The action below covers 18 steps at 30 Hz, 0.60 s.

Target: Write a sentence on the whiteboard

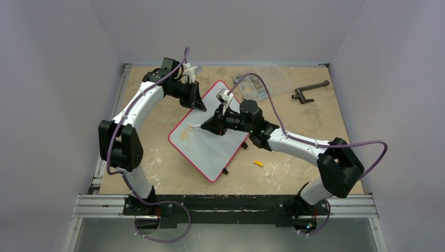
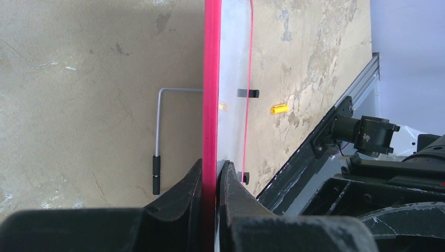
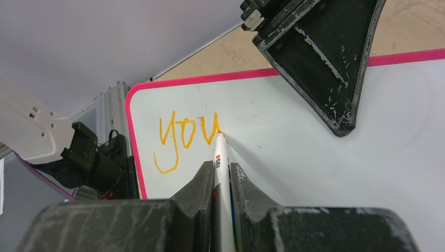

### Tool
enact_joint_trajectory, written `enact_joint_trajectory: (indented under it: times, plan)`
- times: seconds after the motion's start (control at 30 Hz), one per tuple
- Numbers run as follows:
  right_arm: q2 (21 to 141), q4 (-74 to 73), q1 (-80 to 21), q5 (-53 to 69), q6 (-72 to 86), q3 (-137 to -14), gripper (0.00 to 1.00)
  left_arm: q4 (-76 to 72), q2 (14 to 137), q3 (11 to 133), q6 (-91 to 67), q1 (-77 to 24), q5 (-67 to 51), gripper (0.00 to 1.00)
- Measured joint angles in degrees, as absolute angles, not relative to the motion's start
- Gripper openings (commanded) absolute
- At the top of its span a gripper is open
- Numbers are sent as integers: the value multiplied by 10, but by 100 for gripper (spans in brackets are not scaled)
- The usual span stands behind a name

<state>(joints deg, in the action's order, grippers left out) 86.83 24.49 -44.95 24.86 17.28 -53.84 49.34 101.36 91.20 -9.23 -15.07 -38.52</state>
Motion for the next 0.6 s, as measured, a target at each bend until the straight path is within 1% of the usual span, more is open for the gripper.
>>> enact_joint_trajectory:
  times: [0.3,0.6]
  plan:
    - [853,231,-449,236,171,-526,0,493,1014,912,-93,-151,-385,0]
    - [826,188,-449,213,166,-526,0,495,1013,913,-102,-152,-385,0]
